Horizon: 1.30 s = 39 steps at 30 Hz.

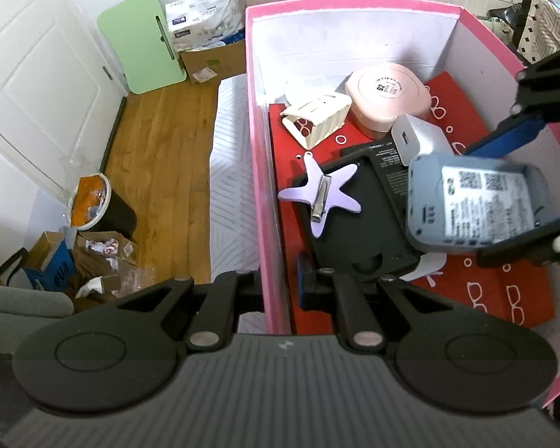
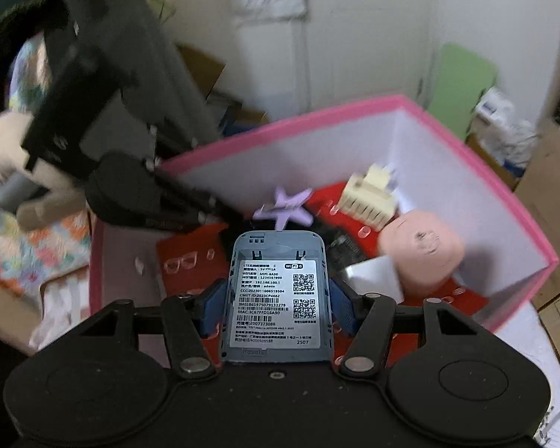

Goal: Organize rigid objects
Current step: 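Carry the grey router into the box and release it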

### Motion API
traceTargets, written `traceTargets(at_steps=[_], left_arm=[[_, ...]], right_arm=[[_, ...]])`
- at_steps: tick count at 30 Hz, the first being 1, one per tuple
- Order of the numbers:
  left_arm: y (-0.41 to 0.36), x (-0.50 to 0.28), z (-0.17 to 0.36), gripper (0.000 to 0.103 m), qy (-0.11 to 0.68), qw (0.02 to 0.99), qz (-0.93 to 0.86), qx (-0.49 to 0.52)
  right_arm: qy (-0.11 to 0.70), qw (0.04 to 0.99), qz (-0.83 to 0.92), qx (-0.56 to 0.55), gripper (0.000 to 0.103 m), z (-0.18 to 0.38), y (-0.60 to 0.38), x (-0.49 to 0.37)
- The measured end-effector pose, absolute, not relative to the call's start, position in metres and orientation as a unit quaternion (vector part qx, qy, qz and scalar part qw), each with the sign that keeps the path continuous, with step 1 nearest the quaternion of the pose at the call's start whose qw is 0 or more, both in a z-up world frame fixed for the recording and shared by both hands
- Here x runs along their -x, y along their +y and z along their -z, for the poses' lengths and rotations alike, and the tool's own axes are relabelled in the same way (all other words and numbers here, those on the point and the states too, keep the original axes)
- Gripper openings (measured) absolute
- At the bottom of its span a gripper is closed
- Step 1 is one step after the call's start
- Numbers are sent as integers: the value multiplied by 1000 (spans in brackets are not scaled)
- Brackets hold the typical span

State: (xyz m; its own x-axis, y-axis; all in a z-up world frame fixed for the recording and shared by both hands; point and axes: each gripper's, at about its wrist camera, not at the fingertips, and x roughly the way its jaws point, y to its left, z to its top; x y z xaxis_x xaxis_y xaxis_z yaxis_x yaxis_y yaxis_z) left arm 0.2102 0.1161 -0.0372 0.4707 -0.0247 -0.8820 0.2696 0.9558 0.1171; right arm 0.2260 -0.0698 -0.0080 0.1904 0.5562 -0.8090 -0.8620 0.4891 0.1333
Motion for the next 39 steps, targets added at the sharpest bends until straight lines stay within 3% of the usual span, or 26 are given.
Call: traceTargets(at_steps=[9, 16, 28, 39], left_arm=[[113, -206, 35, 9, 492, 856, 86, -133], [113, -203, 35, 9, 492, 856, 84, -138], [114, -205, 34, 10, 495, 854, 89, -137], [109, -209, 37, 13, 512, 840, 95, -151]], right_arm=[[462, 739, -435, 226, 64, 28, -63, -237], [421, 747, -427, 286, 67, 27, -65, -218], [308, 866, -393, 45, 67, -40, -182, -168], [357, 859, -358, -83, 68, 29, -253, -140]])
